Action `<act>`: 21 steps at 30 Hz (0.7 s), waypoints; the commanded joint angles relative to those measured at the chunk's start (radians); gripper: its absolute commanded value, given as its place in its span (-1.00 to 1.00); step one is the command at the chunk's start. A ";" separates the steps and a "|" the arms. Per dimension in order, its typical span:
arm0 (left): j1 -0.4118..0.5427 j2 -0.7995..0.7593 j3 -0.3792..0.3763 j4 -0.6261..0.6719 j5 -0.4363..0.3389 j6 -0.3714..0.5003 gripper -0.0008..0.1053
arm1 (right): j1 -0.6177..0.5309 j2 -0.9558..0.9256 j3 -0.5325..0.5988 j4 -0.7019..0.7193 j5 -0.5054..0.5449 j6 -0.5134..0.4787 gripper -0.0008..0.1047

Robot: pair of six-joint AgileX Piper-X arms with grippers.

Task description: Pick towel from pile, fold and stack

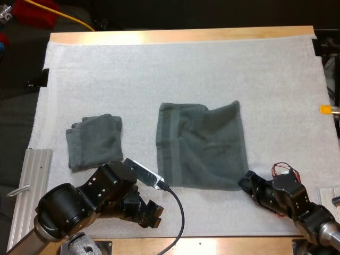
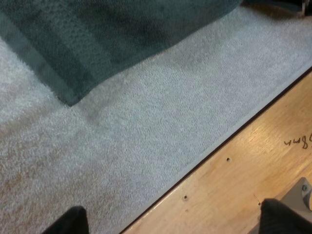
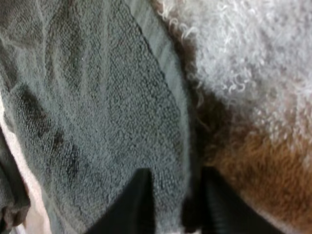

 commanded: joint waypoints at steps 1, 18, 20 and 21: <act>-0.005 -0.006 0.003 -0.014 -0.013 0.000 0.30 | 0.001 0.004 0.002 0.006 0.008 -0.001 -0.95; 0.120 -0.001 0.321 -0.363 0.037 -0.190 0.30 | 0.001 0.004 0.002 0.064 -0.010 -0.039 -0.94; 0.171 -0.001 0.357 -0.410 0.105 -0.193 0.30 | 0.001 0.004 0.002 0.064 -0.010 -0.039 -0.94; 0.214 -0.001 0.381 -0.445 0.163 -0.195 0.30 | 0.001 0.004 0.002 0.064 -0.010 -0.039 -0.94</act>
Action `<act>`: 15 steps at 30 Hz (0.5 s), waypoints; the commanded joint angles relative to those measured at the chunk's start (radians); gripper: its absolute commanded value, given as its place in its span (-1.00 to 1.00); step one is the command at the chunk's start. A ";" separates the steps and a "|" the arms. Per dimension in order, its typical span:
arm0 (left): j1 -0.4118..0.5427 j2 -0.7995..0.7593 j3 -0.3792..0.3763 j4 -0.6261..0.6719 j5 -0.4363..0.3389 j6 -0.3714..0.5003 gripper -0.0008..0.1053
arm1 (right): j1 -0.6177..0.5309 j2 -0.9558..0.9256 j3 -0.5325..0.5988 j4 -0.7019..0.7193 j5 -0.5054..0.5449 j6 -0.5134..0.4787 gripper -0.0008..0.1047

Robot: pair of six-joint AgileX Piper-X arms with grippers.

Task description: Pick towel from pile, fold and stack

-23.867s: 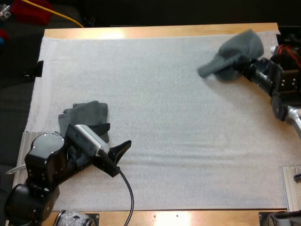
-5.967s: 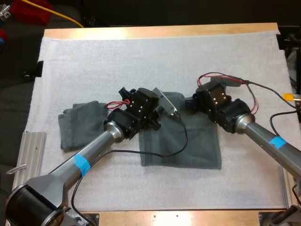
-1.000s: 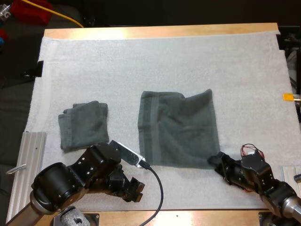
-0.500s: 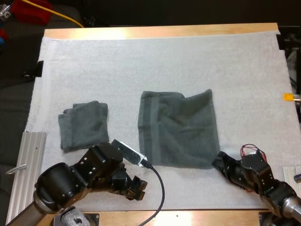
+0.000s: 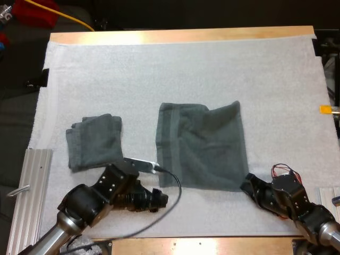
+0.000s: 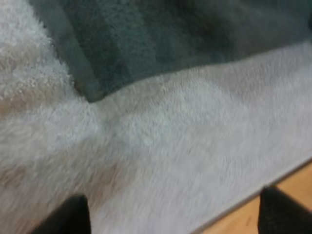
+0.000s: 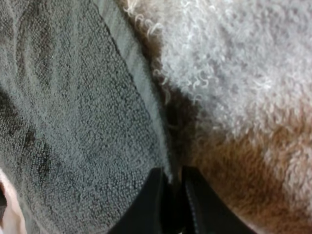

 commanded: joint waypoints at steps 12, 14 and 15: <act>0.317 0.007 0.182 -0.276 0.310 -0.080 0.30 | 0.001 0.004 0.002 0.009 -0.010 -0.012 -0.94; 0.320 0.028 0.187 -0.288 0.319 -0.080 0.30 | 0.001 0.004 0.002 0.009 -0.010 -0.012 -0.94; 0.320 0.050 0.189 -0.301 0.319 -0.080 0.30 | 0.001 0.004 0.002 0.009 -0.010 -0.012 -0.94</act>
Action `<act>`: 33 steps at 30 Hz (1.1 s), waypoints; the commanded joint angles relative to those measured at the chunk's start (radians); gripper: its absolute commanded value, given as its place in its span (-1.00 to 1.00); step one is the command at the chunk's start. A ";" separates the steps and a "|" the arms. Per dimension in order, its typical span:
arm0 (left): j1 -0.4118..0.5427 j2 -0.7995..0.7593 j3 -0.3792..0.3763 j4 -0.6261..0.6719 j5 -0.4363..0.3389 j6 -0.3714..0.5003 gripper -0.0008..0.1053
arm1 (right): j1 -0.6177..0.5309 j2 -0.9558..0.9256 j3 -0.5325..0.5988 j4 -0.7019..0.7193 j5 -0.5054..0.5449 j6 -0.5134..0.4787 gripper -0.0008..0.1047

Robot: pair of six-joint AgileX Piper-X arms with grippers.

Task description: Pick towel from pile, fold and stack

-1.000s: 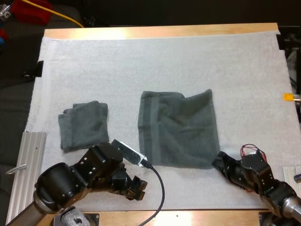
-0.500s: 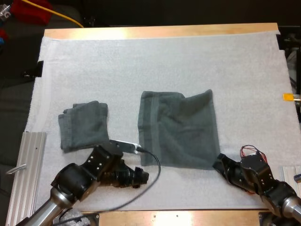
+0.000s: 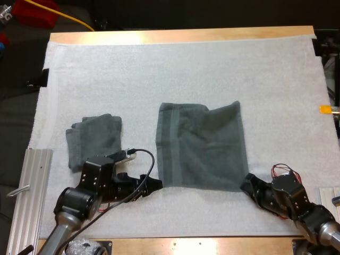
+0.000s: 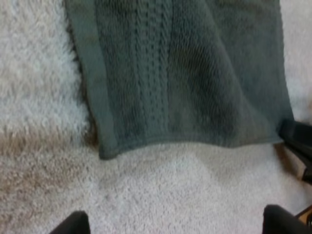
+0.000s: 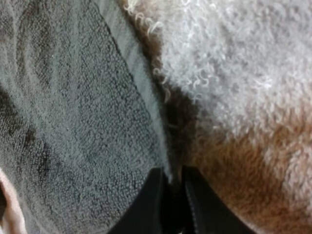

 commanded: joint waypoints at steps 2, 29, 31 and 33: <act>0.000 0.050 0.003 -0.045 0.013 -0.010 0.30 | 0.001 0.004 0.002 0.009 -0.010 -0.012 -0.94; 0.000 0.517 0.001 -0.395 0.180 -0.020 0.30 | 0.001 0.004 0.002 0.009 -0.017 -0.012 -0.94; 0.000 0.537 0.001 -0.420 0.211 -0.023 0.30 | 0.001 0.004 0.002 0.009 -0.017 -0.012 -0.94; 0.000 0.554 0.001 -0.445 0.228 -0.031 0.30 | 0.001 0.004 0.002 0.009 -0.017 -0.012 -0.94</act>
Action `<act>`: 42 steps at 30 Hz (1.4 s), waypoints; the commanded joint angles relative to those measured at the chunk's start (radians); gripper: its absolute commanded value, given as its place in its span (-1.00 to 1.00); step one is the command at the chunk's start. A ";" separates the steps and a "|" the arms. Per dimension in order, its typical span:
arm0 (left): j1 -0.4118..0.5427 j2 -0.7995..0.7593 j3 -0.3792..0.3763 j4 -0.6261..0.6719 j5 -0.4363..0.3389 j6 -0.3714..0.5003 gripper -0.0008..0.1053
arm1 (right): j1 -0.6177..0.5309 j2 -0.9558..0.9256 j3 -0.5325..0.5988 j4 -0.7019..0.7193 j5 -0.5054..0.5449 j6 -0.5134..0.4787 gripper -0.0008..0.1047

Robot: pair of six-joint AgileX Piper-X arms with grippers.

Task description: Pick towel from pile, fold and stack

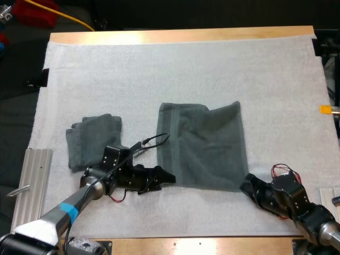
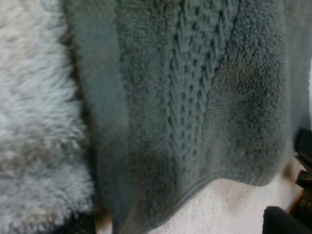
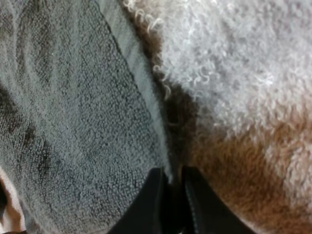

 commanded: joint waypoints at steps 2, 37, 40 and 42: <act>0.000 0.013 -0.003 -0.032 0.015 -0.014 0.30 | 0.001 0.004 0.002 0.009 -0.009 -0.012 -0.94; -0.134 -0.121 -0.004 0.009 -0.024 0.023 -0.98 | 0.001 0.004 -0.067 0.082 -0.023 -0.037 -0.94; -0.142 -0.160 -0.004 0.033 -0.046 0.026 -0.98 | 0.001 0.004 -0.102 0.205 -0.023 -0.100 -0.94; -0.142 -0.172 -0.004 0.064 -0.056 0.048 -0.98 | 0.001 0.004 -0.119 0.249 -0.026 -0.137 -0.94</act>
